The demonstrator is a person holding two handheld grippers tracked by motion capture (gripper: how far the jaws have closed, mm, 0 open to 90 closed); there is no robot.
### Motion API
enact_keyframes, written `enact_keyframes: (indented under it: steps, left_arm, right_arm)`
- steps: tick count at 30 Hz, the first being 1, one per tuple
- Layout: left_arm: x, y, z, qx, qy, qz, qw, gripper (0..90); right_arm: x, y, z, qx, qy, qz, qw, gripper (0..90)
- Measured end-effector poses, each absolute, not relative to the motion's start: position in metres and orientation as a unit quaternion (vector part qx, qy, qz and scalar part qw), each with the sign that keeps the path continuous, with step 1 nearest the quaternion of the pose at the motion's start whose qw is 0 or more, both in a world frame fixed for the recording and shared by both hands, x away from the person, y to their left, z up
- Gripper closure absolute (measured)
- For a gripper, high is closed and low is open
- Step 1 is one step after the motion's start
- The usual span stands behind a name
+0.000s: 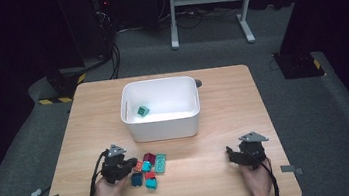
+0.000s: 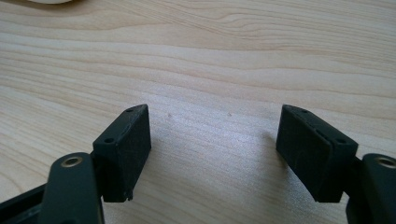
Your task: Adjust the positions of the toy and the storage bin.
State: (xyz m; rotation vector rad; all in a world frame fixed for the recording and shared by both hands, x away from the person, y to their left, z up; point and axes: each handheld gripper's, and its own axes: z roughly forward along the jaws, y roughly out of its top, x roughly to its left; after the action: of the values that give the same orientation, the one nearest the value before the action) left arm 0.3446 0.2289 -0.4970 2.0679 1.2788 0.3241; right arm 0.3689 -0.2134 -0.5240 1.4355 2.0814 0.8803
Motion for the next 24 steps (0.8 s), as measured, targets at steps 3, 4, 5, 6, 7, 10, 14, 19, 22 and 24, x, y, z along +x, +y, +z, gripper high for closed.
enact_keyframes:
  steps: [3,4,5,6,7,10,14,19,22,24]
  left_arm:
    - [0.345,0.230,-0.496,0.794,0.490,0.122,0.338,86.9]
    - [0.345,0.230,-0.496,0.794,0.490,0.121,0.339,86.9]
    - [0.345,0.230,-0.496,0.794,0.489,0.119,0.340,86.9]
    - [0.345,0.230,-0.496,0.794,0.489,0.119,0.340,87.0]
    - [0.345,0.230,-0.495,0.794,0.489,0.119,0.341,87.1]
    - [0.344,0.232,-0.493,0.794,0.487,0.121,0.344,87.1]
    - [0.344,0.236,-0.487,0.790,0.487,0.122,0.352,87.2]
    - [0.344,0.239,-0.482,0.789,0.487,0.120,0.356,87.3]
    - [0.345,0.239,-0.480,0.791,0.483,0.119,0.356,87.3]
    - [0.346,0.239,-0.475,0.796,0.476,0.118,0.354,87.3]
  right_arm:
    - [0.369,-0.213,-0.524,0.522,0.757,0.320,0.230,26.3]
    - [0.369,-0.213,-0.524,0.522,0.757,0.320,0.230,26.3]
    - [0.369,-0.213,-0.524,0.522,0.757,0.320,0.230,26.3]
    - [0.369,-0.213,-0.524,0.522,0.757,0.320,0.230,26.3]
    - [0.369,-0.213,-0.524,0.522,0.756,0.320,0.230,26.3]
    - [0.369,-0.213,-0.524,0.522,0.757,0.320,0.230,26.3]
    - [0.369,-0.213,-0.524,0.522,0.757,0.320,0.230,26.3]
    - [0.369,-0.213,-0.524,0.522,0.757,0.320,0.230,26.3]
    - [0.369,-0.213,-0.524,0.522,0.757,0.320,0.230,26.3]
    - [0.369,-0.213,-0.524,0.522,0.757,0.320,0.230,26.3]
